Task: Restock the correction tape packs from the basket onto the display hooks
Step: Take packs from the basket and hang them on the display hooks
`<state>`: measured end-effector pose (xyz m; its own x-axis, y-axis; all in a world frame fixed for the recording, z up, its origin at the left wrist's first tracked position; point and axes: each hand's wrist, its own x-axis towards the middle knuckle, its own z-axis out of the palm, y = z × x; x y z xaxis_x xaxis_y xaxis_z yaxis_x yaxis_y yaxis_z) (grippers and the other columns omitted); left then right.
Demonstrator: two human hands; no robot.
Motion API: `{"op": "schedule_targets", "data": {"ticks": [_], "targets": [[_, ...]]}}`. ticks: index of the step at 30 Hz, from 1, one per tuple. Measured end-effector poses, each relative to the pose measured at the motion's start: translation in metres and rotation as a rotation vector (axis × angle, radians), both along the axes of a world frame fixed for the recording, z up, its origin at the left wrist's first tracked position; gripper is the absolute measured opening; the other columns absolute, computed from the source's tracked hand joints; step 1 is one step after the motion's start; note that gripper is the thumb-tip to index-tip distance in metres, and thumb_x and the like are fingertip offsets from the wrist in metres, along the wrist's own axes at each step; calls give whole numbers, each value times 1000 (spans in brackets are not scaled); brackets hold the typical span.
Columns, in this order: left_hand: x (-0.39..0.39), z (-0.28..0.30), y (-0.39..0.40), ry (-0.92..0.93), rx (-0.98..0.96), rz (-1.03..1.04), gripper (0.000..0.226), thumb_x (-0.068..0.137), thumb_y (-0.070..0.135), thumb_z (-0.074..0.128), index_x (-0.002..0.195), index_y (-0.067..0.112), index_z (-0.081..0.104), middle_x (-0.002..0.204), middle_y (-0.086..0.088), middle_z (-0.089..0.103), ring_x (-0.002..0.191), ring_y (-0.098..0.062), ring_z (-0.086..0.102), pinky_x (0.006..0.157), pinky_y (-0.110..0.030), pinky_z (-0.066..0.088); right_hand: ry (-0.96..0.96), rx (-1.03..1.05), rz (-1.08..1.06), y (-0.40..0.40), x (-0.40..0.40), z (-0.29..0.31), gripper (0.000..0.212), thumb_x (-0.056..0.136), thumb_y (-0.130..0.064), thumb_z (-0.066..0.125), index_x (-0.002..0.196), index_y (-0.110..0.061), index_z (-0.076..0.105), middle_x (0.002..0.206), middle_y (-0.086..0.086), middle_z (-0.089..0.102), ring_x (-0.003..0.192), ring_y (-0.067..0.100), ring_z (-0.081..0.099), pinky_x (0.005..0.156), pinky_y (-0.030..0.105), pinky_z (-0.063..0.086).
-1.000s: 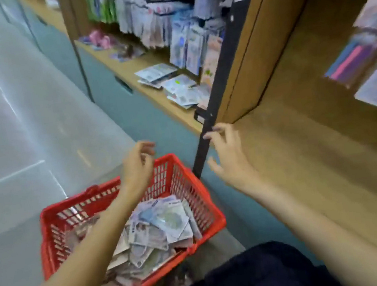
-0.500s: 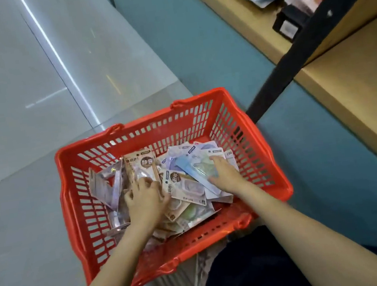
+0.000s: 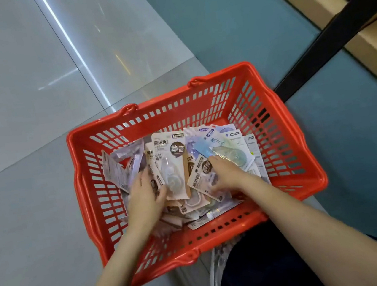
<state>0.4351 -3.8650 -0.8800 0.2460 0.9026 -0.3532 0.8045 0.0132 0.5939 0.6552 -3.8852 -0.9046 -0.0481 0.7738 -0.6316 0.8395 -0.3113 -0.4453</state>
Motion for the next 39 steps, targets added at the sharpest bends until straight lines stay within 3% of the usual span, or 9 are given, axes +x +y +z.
{"op": "schedule_targets", "data": {"ticks": [3, 5, 15, 19, 22, 26, 30, 33, 39], "targets": [[11, -8, 27, 16, -264, 21, 93, 67, 60, 66, 139, 13, 33, 135, -11, 49, 122, -28, 48, 101, -47, 42, 44, 34, -76, -6, 2, 1, 51, 67, -17, 79, 103, -15, 43, 103, 4, 49, 106, 26, 50, 78, 29, 38], [20, -8, 34, 63, -281, -11, 94, 68, 51, 73, 142, 11, 29, 140, -13, 44, 125, -30, 45, 103, -46, 40, 183, 64, -282, -7, 3, 3, 51, 65, -16, 80, 102, -17, 45, 98, -2, 54, 102, 23, 54, 83, 32, 45], [38, 16, 24, 65, 189, 62, 75, 82, 15, 64, 144, 5, 24, 144, -18, 37, 133, -33, 34, 110, -44, 28, 770, 76, -836, 7, 55, 70, 42, 73, -4, 75, 108, -16, 57, 103, 4, 68, 98, 20, 64, 89, 37, 52], [62, 35, 18, 63, 323, -258, 87, 81, 31, 68, 149, 16, 15, 155, -6, 18, 144, -26, 11, 117, -46, 13, 881, 31, -913, -10, 84, 94, 46, 64, -16, 76, 106, -19, 59, 101, -1, 71, 97, 17, 64, 84, 33, 50], [96, 42, 27, -18, 148, -434, 91, 78, 39, 71, 148, 27, 15, 155, 5, 18, 145, -22, 7, 116, -41, 11, 951, -3, -915, -21, 92, 106, 42, 60, -19, 72, 101, -19, 61, 93, -2, 71, 88, 15, 64, 82, 32, 49], [129, 38, 33, -106, -51, -461, 26, 90, 24, 60, 114, 16, 64, 106, -3, 70, 104, -20, 63, 90, -33, 47, 1006, 55, -947, -30, 99, 120, 34, 68, -12, 67, 101, -17, 58, 91, 1, 70, 78, 12, 67, 68, 28, 54], [140, 54, 34, -272, -19, -328, 14, 92, 15, 55, 90, 13, 68, 72, 7, 65, 71, -16, 65, 73, -27, 48, 1021, 191, -1029, -35, 119, 145, 25, 83, 1, 60, 102, -15, 55, 95, 4, 67, 80, 14, 67, 71, 27, 57], [148, 73, 39, -241, 72, -395, 14, 92, 13, 55, 95, 9, 68, 86, 2, 67, 75, -8, 59, 67, -16, 42, 850, 266, -954, -45, 134, 168, 33, 80, -4, 68, 106, -18, 54, 104, 3, 66, 94, 17, 64, 77, 27, 55], [165, 50, 19, 47, -65, -591, 51, 87, 21, 63, 133, 11, 44, 134, -11, 50, 115, -27, 54, 96, -33, 41, -105, 477, -475, -79, 156, 197, 25, 71, -22, 79, 86, -13, 61, 86, 2, 64, 78, 18, 51, 64, 30, 31]]}}
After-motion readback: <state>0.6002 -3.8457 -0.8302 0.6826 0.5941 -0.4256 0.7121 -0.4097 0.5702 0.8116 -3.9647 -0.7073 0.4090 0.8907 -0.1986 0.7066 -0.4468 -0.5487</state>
